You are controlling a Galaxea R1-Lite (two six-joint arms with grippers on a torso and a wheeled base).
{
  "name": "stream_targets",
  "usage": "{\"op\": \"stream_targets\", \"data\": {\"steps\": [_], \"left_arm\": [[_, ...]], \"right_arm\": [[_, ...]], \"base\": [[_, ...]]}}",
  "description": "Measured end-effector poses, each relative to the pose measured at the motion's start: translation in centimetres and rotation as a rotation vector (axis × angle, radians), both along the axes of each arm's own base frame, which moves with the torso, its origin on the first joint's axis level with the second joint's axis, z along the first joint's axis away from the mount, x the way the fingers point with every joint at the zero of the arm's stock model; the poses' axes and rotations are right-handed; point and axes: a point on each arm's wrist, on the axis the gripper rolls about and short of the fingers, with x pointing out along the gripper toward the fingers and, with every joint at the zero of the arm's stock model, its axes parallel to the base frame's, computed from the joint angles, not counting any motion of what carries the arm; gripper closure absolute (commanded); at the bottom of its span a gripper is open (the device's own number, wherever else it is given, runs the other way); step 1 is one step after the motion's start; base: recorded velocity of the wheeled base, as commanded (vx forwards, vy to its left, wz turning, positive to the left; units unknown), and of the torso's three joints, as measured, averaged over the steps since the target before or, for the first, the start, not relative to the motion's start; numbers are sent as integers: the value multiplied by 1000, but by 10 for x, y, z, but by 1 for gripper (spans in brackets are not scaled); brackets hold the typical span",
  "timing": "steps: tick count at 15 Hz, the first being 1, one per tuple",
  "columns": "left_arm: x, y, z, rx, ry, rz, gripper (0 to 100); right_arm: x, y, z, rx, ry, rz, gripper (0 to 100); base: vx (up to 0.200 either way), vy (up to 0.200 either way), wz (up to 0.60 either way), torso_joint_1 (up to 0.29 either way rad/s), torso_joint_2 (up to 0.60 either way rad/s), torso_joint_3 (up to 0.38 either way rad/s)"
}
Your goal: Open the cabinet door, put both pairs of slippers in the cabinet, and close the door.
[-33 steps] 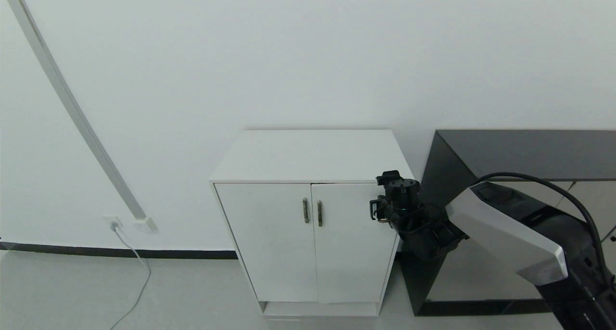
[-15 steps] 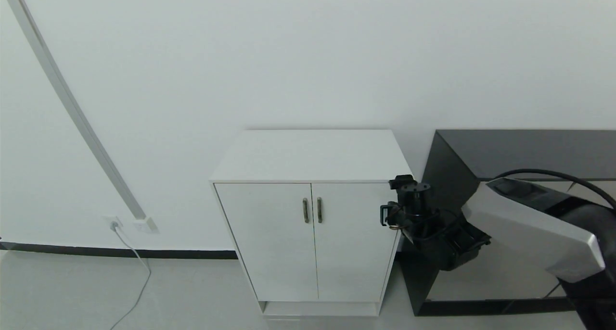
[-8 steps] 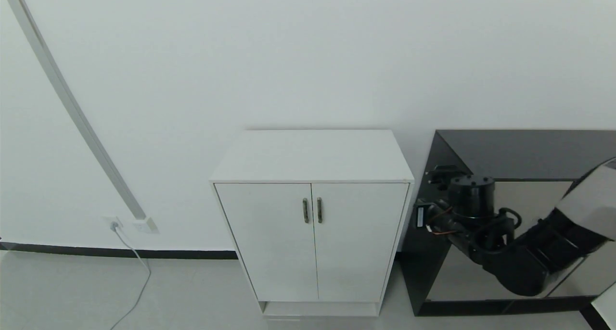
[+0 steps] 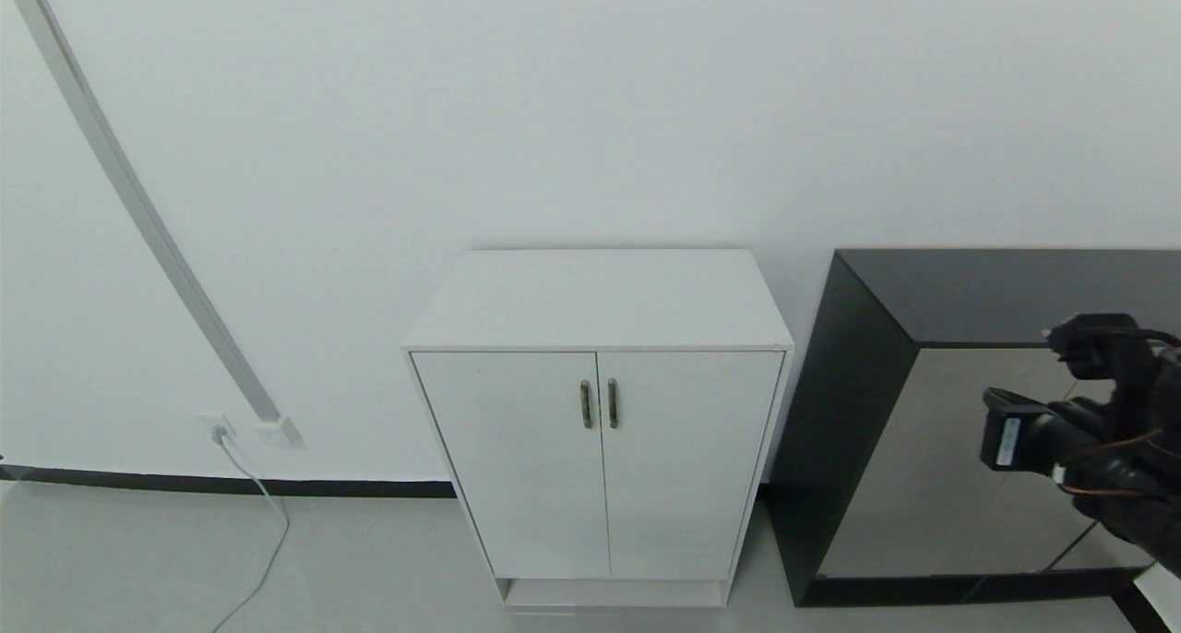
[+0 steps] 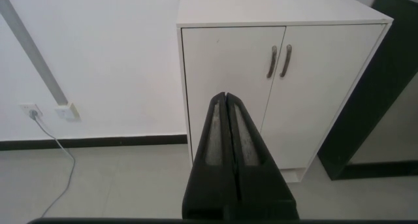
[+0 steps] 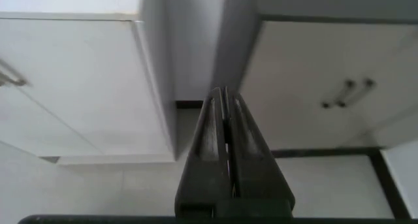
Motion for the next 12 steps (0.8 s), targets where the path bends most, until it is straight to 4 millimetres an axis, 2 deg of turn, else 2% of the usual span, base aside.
{"op": "stream_targets", "data": {"steps": [6, 12], "left_arm": [[0, 0, 0, 0, 0, 0, 100], [0, 0, 0, 0, 0, 0, 100]], "right_arm": [[-94, -29, -2, -2, 29, -1, 100], [-171, -43, -29, 7, 117, 71, 100]], "base": [[0, 0, 0, 0, 0, 0], [0, 0, 0, 0, 0, 0]]}}
